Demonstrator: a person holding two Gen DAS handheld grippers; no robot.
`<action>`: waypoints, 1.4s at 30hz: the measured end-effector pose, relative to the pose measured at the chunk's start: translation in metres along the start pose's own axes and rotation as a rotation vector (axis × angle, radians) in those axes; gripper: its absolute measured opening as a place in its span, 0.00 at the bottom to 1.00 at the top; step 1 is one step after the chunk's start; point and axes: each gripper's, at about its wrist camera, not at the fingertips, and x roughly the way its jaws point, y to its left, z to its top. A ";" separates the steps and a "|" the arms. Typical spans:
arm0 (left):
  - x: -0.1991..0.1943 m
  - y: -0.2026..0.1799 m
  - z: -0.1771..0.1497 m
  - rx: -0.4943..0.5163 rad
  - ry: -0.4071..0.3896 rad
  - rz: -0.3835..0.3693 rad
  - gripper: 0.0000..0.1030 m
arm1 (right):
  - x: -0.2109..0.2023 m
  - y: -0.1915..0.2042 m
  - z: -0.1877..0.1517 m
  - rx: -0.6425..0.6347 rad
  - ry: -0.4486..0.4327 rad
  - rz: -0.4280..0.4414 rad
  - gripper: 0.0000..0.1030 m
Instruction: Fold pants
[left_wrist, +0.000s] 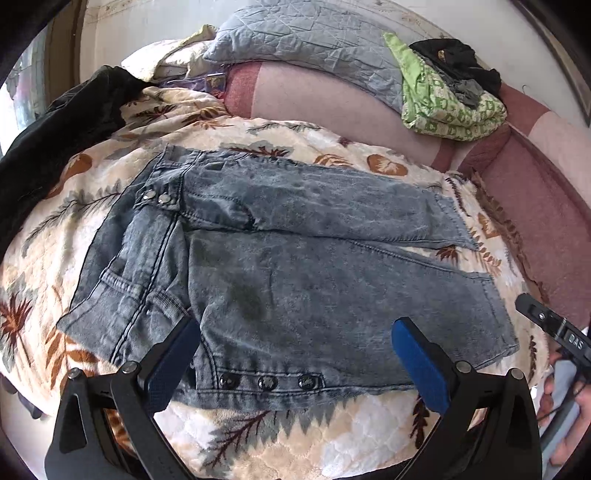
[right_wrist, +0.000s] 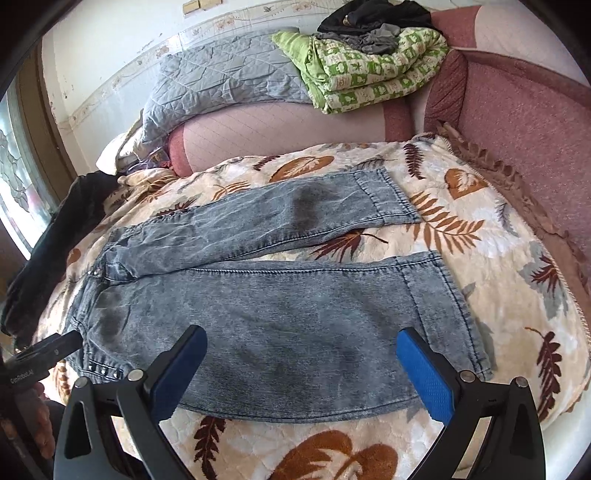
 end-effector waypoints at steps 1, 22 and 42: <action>-0.002 0.005 0.011 0.003 -0.009 -0.017 1.00 | 0.003 -0.008 0.012 0.018 0.008 0.024 1.00; 0.147 0.180 0.200 -0.274 0.037 0.159 1.00 | 0.239 -0.144 0.251 0.163 0.285 -0.039 0.73; 0.212 0.208 0.221 -0.283 0.175 0.174 0.03 | 0.286 -0.157 0.249 0.111 0.311 -0.128 0.29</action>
